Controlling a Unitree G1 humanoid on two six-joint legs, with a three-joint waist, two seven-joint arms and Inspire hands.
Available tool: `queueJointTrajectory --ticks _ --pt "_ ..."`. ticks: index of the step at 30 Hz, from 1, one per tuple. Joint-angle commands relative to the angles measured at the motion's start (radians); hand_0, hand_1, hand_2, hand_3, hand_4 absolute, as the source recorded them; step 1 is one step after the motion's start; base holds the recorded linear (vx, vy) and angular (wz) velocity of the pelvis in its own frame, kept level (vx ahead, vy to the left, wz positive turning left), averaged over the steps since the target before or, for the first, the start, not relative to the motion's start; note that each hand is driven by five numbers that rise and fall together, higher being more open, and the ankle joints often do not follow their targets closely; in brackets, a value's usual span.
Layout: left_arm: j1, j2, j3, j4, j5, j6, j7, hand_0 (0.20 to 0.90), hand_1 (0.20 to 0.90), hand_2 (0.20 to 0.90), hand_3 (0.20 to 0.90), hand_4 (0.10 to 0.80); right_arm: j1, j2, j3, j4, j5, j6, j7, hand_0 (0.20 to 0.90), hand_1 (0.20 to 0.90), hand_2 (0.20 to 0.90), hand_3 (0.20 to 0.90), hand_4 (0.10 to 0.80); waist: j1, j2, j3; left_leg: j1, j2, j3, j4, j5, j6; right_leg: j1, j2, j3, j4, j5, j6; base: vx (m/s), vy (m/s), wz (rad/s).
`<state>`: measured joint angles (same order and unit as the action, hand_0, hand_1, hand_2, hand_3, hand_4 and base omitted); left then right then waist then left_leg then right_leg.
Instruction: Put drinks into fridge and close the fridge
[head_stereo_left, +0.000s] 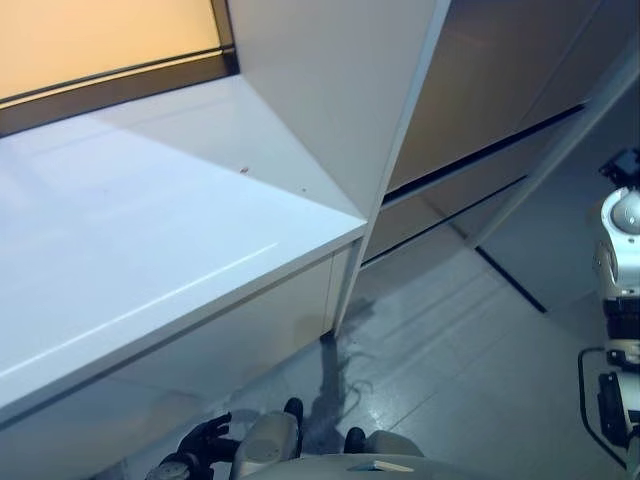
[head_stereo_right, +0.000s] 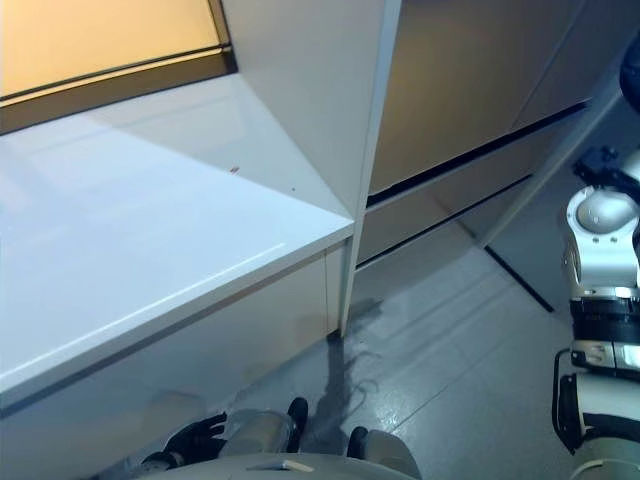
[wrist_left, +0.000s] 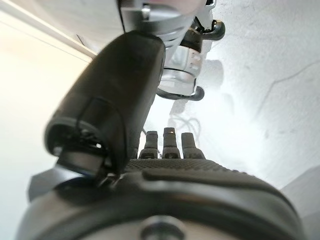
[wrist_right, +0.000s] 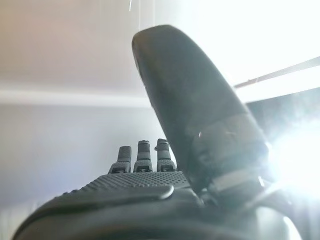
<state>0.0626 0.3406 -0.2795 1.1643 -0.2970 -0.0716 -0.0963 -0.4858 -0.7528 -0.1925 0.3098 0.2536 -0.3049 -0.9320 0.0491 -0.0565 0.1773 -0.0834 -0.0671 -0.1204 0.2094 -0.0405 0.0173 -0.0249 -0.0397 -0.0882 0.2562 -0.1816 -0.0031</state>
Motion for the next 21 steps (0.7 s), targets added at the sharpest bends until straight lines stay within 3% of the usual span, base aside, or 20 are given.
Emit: queueJointTrajectory --ticks 1,8,9,10,13,16,18,21 --pt "-0.028 -0.018 -0.023 0.006 0.001 -0.031 -0.020 0.900 0.900 0.900 0.900 0.800 0.048 -0.023 -0.061 0.061 0.028 -0.079 -0.043 0.900 0.900 0.900 0.900 0.800 -0.023 0.023 -0.083 0.084 -0.011 0.071 -0.123 -0.026 0.043 0.023 0.002 0.054 -0.154 0.152 0.024 -0.033 -0.042 -0.28" --pt "-0.048 -0.027 -0.011 0.013 -0.056 -0.038 -0.008 0.900 0.900 0.900 0.900 0.800 0.189 0.119 -0.087 0.252 0.261 -0.102 0.065 0.900 0.900 0.900 0.900 0.800 -0.037 0.031 -0.123 0.127 -0.003 0.111 -0.219 0.008 0.029 0.049 0.009 0.047 -0.263 0.213 0.038 -0.035 -0.038 -0.22" --pt "-0.061 -0.032 0.009 0.004 -0.081 -0.025 -0.011 0.900 0.900 0.900 0.900 0.800 0.213 0.162 -0.090 0.340 0.320 -0.095 0.136 0.900 0.900 0.900 0.900 0.800 -0.038 0.033 -0.128 0.133 -0.001 0.125 -0.226 0.005 0.027 0.053 0.007 0.044 -0.286 0.225 0.042 -0.064 -0.026 -0.16" --pt "-0.070 -0.037 0.034 -0.018 -0.129 -0.012 -0.030 0.900 0.900 0.900 0.900 0.800 0.239 0.204 -0.075 0.428 0.377 -0.006 0.254 0.900 0.900 0.900 0.900 0.800 -0.033 0.034 -0.132 0.137 -0.001 0.135 -0.232 0.006 0.025 0.058 0.005 0.038 -0.303 0.235 0.045 -0.083 -0.028 -0.19" --pt "-0.071 -0.041 0.062 -0.038 -0.187 -0.001 -0.047 0.900 0.900 0.900 0.900 0.800 0.258 0.233 -0.035 0.554 0.391 0.105 0.372 0.900 0.900 0.900 0.900 0.800 -0.026 0.037 -0.136 0.146 0.003 0.140 -0.254 0.015 0.023 0.067 0.006 0.027 -0.317 0.241 0.044 -0.054 -0.015 -0.12" --pt "-0.069 -0.043 0.107 -0.028 -0.192 0.009 -0.071 0.900 0.900 0.900 0.900 0.800 0.322 0.280 0.034 0.736 0.396 0.243 0.657 0.900 0.900 0.900 0.900 0.800 -0.012 0.031 -0.143 0.155 0.007 0.130 -0.278 0.031 0.021 0.076 0.007 0.004 -0.319 0.237 0.043 -0.056 -0.053 0.03" --pt "-0.070 -0.045 0.128 -0.008 -0.175 0.010 -0.081 0.900 0.900 0.900 0.900 0.800 0.355 0.325 0.095 0.817 0.302 0.291 0.815 0.900 0.900 0.900 0.900 0.800 -0.008 0.025 -0.147 0.156 0.008 0.122 -0.289 0.039 0.018 0.082 0.010 -0.008 -0.324 0.236 0.041 -0.042 -0.069 0.23" --pt "-0.075 -0.045 0.157 0.039 -0.177 -0.001 -0.099 0.900 0.900 0.900 0.900 0.800 0.390 0.389 0.172 0.905 0.281 0.299 0.923 0.900 0.900 0.900 0.900 0.800 -0.008 0.023 -0.152 0.164 0.008 0.108 -0.297 0.043 0.017 0.092 0.017 -0.013 -0.327 0.231 0.035 -0.011 -0.052 0.17"
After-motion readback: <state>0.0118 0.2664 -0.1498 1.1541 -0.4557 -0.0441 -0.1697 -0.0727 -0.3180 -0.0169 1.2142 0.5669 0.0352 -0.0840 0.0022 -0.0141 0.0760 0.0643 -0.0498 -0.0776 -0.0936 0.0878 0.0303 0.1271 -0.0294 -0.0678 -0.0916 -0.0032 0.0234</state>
